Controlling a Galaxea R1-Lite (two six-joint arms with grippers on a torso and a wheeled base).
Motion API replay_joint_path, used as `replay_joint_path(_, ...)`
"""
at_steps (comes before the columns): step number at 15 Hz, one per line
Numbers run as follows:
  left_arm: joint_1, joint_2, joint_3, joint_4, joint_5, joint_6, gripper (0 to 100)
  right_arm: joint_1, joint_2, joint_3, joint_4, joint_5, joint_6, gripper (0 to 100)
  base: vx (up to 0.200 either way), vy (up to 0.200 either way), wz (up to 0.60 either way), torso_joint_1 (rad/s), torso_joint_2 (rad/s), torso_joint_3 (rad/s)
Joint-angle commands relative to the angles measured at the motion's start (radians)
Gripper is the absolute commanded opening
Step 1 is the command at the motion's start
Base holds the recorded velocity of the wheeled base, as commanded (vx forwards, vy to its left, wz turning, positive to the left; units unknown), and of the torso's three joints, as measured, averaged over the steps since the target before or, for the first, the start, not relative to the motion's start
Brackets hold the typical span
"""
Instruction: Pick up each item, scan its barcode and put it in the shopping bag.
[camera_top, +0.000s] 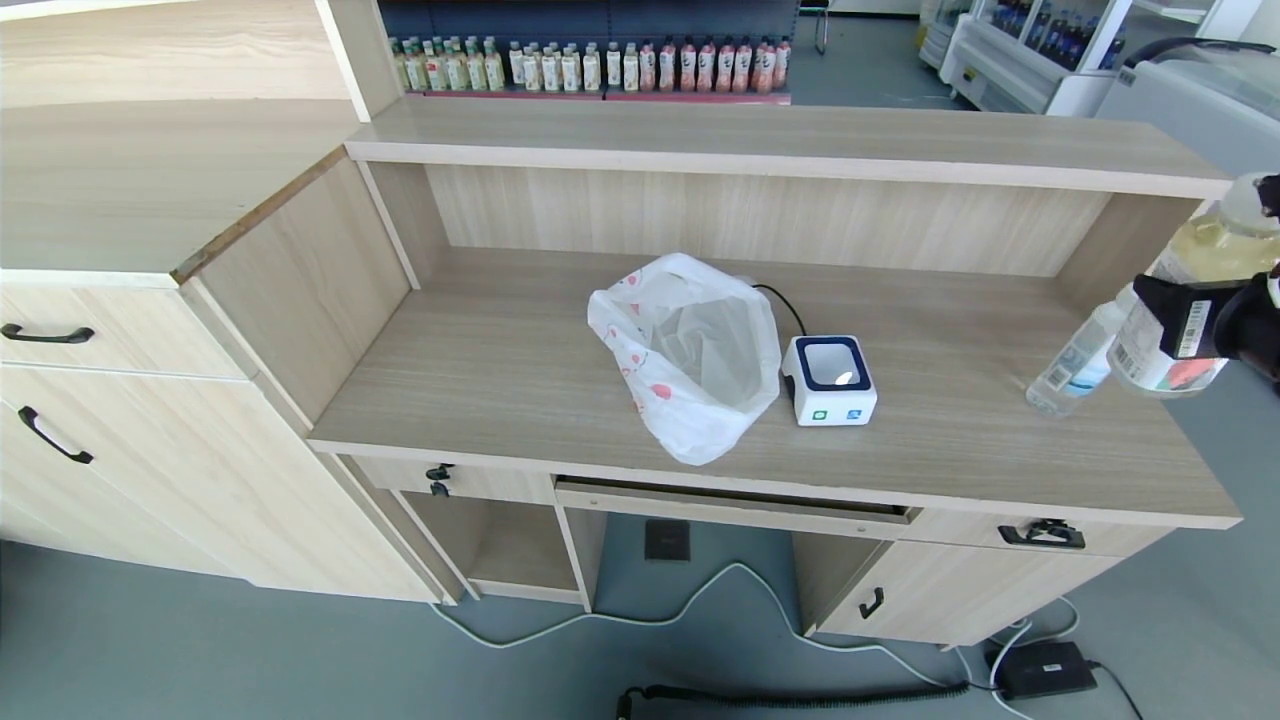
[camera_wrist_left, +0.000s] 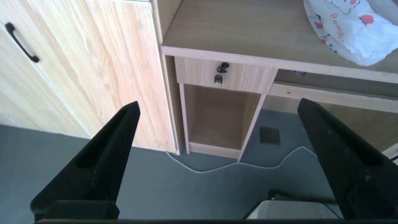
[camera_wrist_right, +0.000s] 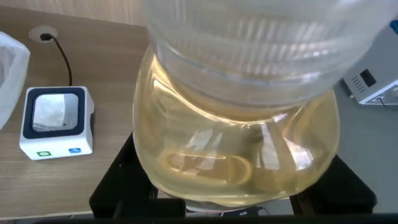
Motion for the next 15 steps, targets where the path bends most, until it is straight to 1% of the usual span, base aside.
replay_joint_path(1,0.0,0.0,0.0,-0.001,0.0,0.0,100,-0.005,-0.001,0.013,0.0,0.002,-0.003,0,0.0,0.0,0.0,0.0,0.0,0.0)
replay_joint_path(3,0.0,0.0,0.0,-0.001,0.0,0.0,100,-0.005,0.0,0.011,-0.014,0.035,-0.003,0,0.0,0.0,0.6,0.005,0.0,0.002)
replay_joint_path(6,0.0,0.0,0.0,-0.001,0.002,0.0,100,0.003,0.065,-0.027,-0.115,0.041,-0.036,0,0.0,0.0,0.6,-0.002,0.0,0.004)
replay_joint_path(7,0.0,0.0,0.0,-0.001,0.0,0.0,100,0.018,0.083,-0.049,-0.118,0.041,-0.036,0,0.0,0.0,0.6,-0.007,0.0,0.007)
replay_joint_path(10,0.0,0.0,0.0,-0.001,0.0,0.0,100,0.092,0.206,-0.198,-0.126,0.038,-0.041,0,0.0,0.0,0.6,0.004,0.0,0.002)
replay_joint_path(12,0.0,0.0,0.0,-0.001,0.0,0.0,100,0.123,0.31,-0.282,-0.158,0.041,-0.027,0,0.0,0.0,0.6,0.002,0.0,0.0)
replay_joint_path(14,0.0,0.0,0.0,-0.001,0.0,0.0,100,0.124,0.411,-0.311,-0.186,0.044,-0.009,0,0.0,0.0,0.0,0.0,0.0,0.0)
replay_joint_path(15,0.0,0.0,0.0,-0.001,0.0,0.0,100,0.124,0.468,-0.32,-0.216,0.058,0.043,0,0.0,0.0,0.0,0.0,0.0,0.0)
